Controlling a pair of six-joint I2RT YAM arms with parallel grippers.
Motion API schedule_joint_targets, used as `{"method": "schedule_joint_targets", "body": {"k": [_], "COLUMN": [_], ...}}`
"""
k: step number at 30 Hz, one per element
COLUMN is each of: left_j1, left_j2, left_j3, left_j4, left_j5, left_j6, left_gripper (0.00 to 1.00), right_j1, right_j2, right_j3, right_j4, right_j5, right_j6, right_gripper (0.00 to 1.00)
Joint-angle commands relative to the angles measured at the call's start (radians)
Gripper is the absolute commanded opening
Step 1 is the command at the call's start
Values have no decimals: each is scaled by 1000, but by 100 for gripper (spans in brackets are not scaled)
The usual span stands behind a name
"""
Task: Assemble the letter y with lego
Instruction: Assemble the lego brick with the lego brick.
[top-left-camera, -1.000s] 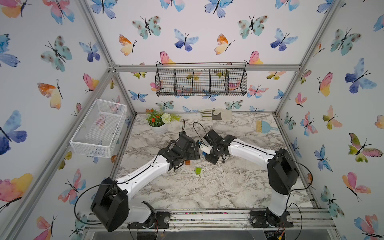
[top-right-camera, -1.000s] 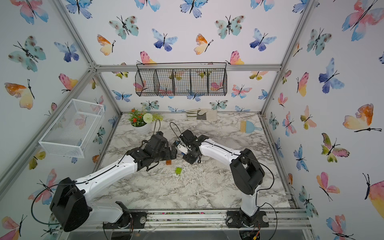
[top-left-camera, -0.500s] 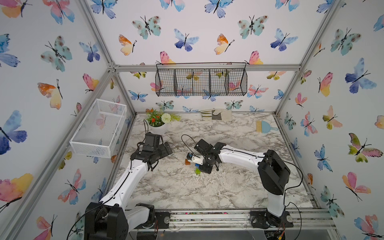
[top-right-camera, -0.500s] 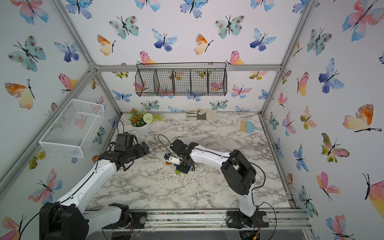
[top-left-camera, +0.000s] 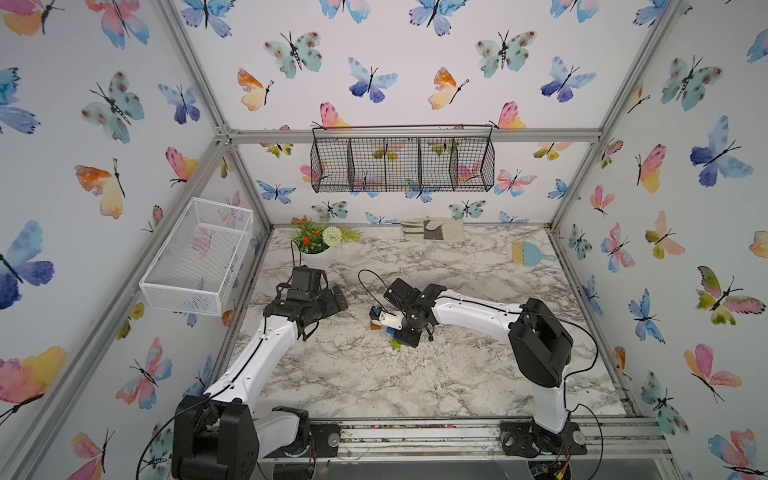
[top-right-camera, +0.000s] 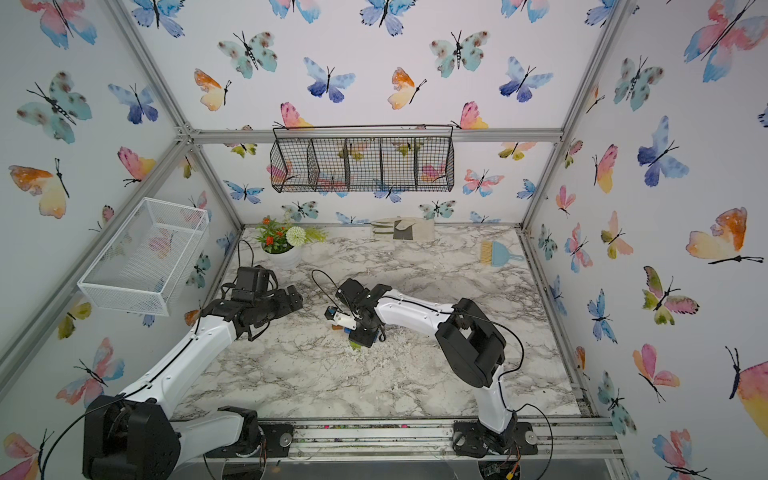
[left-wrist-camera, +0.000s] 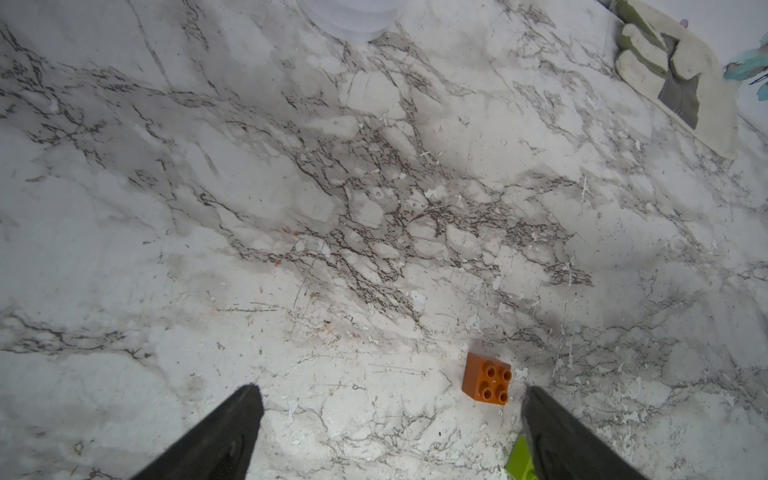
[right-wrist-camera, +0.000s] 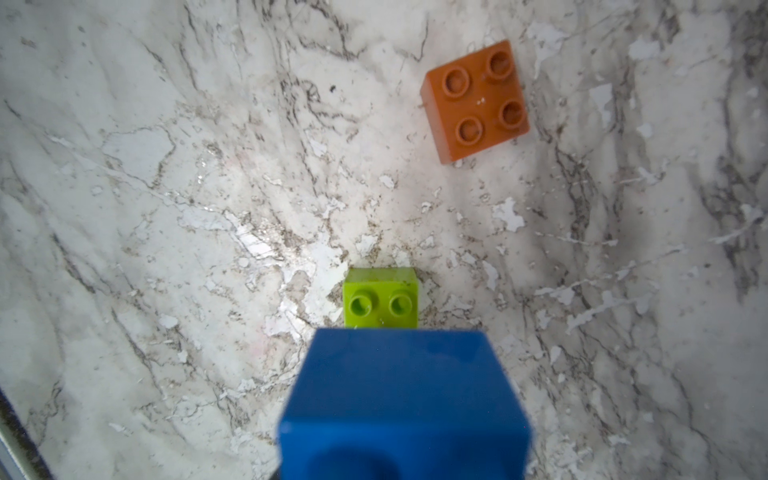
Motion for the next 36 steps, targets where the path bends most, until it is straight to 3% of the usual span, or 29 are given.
{"method": "schedule_joint_targets", "body": {"k": [1, 36], "left_j1": [12, 52], "left_j2": [5, 31], "left_j3": [-1, -15], "left_j4": [0, 24], "left_j5": [6, 42], "left_j6": [15, -3], "left_gripper": [98, 98], "right_j1": [12, 39], "right_j2": [20, 83], "right_j3": [23, 56], "right_j4": [-43, -98], "right_j5": [-11, 20], "right_j6": [-8, 19], "right_gripper": [27, 26]}}
